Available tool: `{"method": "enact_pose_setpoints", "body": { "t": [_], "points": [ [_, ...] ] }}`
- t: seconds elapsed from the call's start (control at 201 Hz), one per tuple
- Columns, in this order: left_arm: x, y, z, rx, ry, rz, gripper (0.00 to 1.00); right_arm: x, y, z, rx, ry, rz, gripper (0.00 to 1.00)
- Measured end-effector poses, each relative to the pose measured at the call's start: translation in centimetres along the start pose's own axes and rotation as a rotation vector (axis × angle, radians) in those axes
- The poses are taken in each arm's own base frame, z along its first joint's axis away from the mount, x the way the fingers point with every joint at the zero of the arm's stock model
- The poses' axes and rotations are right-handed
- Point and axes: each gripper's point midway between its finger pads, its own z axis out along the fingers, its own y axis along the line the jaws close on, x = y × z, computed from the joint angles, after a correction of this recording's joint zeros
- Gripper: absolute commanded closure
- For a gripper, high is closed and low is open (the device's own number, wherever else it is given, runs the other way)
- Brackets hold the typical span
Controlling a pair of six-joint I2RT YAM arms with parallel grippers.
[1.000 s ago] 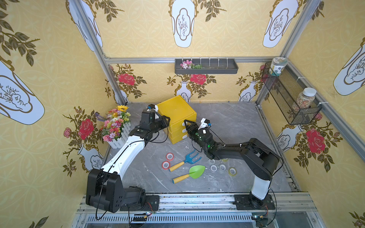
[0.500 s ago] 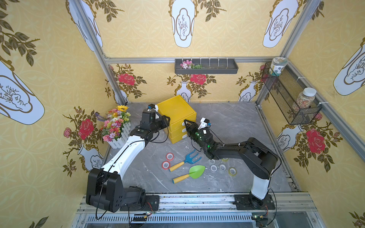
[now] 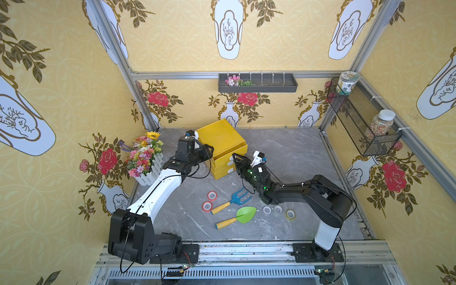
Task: Place the transparent tape into the drawer according to color
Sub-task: Open the drawer in the storage box.
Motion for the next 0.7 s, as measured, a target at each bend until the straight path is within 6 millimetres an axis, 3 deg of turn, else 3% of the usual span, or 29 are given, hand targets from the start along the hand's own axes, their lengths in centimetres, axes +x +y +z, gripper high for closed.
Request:
{"method": "enact_pose_setpoints", "body": {
  "t": [0.702],
  "points": [
    [0.3, -0.4, 0.2, 0.018, 0.013, 0.001, 0.52, 2.1, 0.2, -4.6, 0.041, 0.044, 0.006, 0.63]
  ]
}}
